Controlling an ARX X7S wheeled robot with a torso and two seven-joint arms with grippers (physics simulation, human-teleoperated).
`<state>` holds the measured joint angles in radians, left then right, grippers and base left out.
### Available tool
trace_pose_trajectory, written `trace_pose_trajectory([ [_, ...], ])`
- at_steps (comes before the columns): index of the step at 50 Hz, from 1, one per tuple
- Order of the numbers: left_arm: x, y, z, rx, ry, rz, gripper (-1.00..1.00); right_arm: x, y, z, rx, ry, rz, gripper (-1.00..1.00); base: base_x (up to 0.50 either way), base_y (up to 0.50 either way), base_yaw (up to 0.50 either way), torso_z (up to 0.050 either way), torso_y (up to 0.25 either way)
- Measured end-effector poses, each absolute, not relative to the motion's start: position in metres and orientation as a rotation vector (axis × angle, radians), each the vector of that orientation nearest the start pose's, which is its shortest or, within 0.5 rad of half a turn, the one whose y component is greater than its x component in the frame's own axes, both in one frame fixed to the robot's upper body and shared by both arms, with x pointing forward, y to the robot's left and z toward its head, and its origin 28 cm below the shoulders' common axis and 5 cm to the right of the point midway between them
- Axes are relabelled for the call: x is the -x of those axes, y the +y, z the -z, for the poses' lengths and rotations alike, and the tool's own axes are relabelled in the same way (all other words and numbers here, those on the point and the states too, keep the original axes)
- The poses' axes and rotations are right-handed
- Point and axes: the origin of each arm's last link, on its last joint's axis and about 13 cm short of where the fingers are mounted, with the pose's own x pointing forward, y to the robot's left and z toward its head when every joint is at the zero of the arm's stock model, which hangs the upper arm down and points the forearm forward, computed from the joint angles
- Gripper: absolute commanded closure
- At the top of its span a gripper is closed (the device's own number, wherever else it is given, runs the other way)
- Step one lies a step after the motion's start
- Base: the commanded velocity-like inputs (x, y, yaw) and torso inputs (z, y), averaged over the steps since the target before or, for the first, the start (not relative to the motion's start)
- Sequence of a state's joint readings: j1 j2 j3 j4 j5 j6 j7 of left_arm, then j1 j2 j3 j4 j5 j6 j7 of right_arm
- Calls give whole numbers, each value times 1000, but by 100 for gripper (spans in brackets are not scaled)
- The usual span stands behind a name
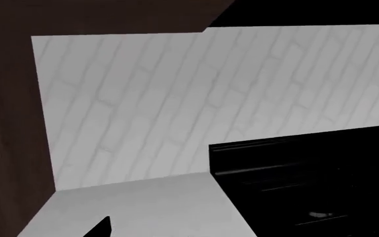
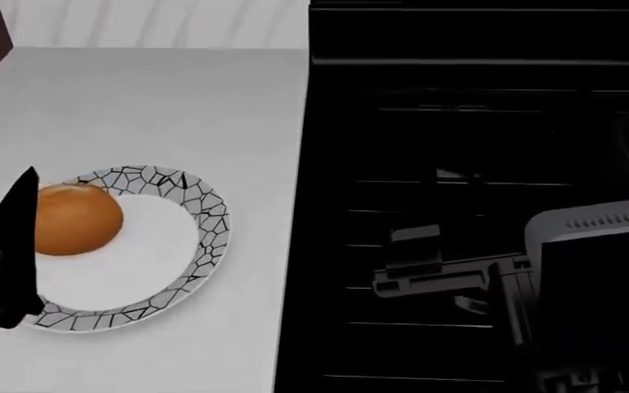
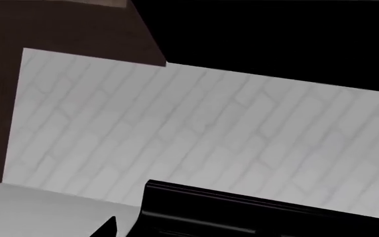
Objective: Pick the chicken breast from the plate and place it in the pan.
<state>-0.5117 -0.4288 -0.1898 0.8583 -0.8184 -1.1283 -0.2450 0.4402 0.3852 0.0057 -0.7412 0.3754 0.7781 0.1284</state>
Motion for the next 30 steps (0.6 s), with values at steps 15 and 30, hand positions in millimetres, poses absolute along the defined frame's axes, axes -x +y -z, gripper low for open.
trace_pose_trajectory([
  [15,-215,253,-223,-39,-153,194,-100,-228,-139,-210,130,-359,-74,-100,229,0,0,0,1],
  [30,-249,266,-194,-43,130,196,-100,-227,-138,-201,105,-338,-83,-100,0,0,0,0,0],
])
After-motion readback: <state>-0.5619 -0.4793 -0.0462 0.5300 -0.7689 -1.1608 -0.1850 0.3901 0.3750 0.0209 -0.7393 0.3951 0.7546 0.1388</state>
